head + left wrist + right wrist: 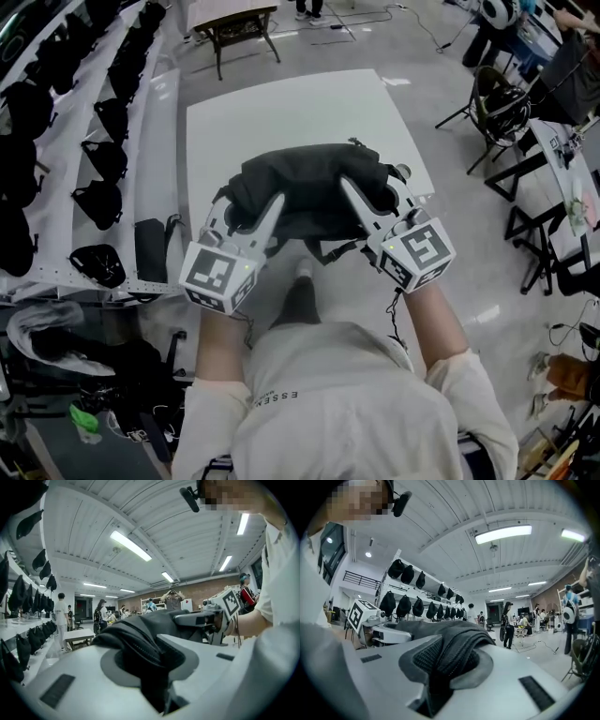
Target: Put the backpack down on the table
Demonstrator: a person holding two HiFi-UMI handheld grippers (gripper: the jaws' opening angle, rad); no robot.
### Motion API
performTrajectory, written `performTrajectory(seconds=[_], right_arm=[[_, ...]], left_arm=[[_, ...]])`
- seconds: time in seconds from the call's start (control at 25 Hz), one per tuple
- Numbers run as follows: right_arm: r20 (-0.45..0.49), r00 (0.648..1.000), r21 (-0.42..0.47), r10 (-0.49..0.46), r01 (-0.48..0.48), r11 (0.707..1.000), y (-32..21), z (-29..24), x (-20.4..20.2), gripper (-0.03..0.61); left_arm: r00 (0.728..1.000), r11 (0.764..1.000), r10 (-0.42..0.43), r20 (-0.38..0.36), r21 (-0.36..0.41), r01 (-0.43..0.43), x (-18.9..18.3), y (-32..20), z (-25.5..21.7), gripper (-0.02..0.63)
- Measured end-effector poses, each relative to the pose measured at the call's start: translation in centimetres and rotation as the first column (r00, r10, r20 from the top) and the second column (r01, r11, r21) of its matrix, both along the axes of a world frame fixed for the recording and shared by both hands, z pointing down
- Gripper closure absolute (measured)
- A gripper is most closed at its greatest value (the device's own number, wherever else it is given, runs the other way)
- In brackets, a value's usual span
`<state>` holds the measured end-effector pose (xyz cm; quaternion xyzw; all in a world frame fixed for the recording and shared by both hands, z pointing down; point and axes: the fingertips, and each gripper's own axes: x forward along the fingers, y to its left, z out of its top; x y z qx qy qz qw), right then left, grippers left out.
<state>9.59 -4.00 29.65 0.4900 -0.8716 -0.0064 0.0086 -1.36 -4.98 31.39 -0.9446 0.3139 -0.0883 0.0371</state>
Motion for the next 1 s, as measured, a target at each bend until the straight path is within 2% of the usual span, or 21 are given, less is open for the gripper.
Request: performTrajectory(seconds=[0.32,0.52,1.0], right_arm=[[-0.037,0.999,0.017,-0.012,0.012,1.0,-12.7,-1.5,-0.3,0.502],[-0.004,1.0,0.01,-0.029,0.029,1.0,-20.2,-2.0,-0.2,0.502],[-0.012,0.998,-0.001,-0.066,0.066,0.998,-33.8,-1.3,-0.8,0.502]], left_arm=[[0.999,1.0,-0.007,-0.032,-0.006,0.007,-0.3,-12.5,-1.3,0.512],[1.0,1.0,-0.017,-0.009,0.02,0.018,-0.2,-19.8,-2.2,0.512],[0.997,0.998,-0.069,-0.02,0.001,0.069,-0.9,-32.9,-1.5,0.512]])
